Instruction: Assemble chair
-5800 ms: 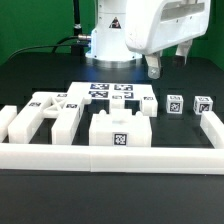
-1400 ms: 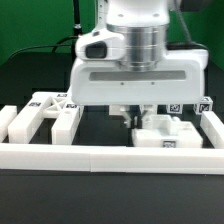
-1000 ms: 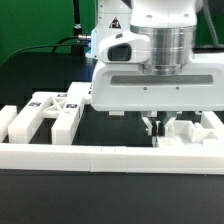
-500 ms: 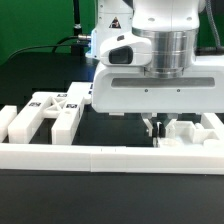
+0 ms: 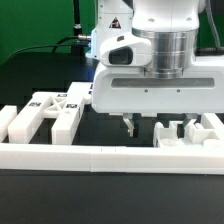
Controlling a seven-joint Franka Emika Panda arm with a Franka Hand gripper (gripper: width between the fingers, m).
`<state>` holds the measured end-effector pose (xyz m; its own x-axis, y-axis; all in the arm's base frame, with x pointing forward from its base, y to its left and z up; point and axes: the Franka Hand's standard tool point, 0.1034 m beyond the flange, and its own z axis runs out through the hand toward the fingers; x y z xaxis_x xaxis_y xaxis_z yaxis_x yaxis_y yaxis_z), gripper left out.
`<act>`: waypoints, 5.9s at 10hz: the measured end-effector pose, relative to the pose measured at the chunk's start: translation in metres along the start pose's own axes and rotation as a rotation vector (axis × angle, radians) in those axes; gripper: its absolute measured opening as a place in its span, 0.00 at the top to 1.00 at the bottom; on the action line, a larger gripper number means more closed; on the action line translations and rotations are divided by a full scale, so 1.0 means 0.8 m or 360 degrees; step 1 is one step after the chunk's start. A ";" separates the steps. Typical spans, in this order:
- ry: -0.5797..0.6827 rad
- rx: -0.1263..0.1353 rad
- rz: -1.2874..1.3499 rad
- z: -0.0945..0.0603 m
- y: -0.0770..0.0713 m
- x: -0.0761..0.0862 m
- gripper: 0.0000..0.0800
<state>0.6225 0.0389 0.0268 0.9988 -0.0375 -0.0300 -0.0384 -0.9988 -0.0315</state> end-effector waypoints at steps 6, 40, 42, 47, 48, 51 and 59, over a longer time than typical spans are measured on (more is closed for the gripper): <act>-0.0012 0.0002 -0.0014 -0.013 0.001 -0.007 0.19; -0.1266 -0.0027 -0.0050 -0.071 -0.033 -0.116 0.65; -0.1148 -0.0020 -0.0071 -0.092 -0.039 -0.096 0.65; -0.0597 0.0037 -0.0152 -0.135 -0.076 -0.037 0.65; -0.0400 0.0066 -0.0249 -0.154 -0.078 0.000 0.65; 0.0040 0.0067 -0.0283 -0.159 -0.074 0.020 0.65; 0.0978 0.0068 -0.0277 -0.130 -0.084 0.032 0.65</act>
Offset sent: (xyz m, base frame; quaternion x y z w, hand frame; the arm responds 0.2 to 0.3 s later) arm 0.0000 0.0000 0.0000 0.0000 0.0000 0.0000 1.0000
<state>0.6538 0.1014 0.1319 0.8244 0.1006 0.5570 0.1375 -0.9902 -0.0247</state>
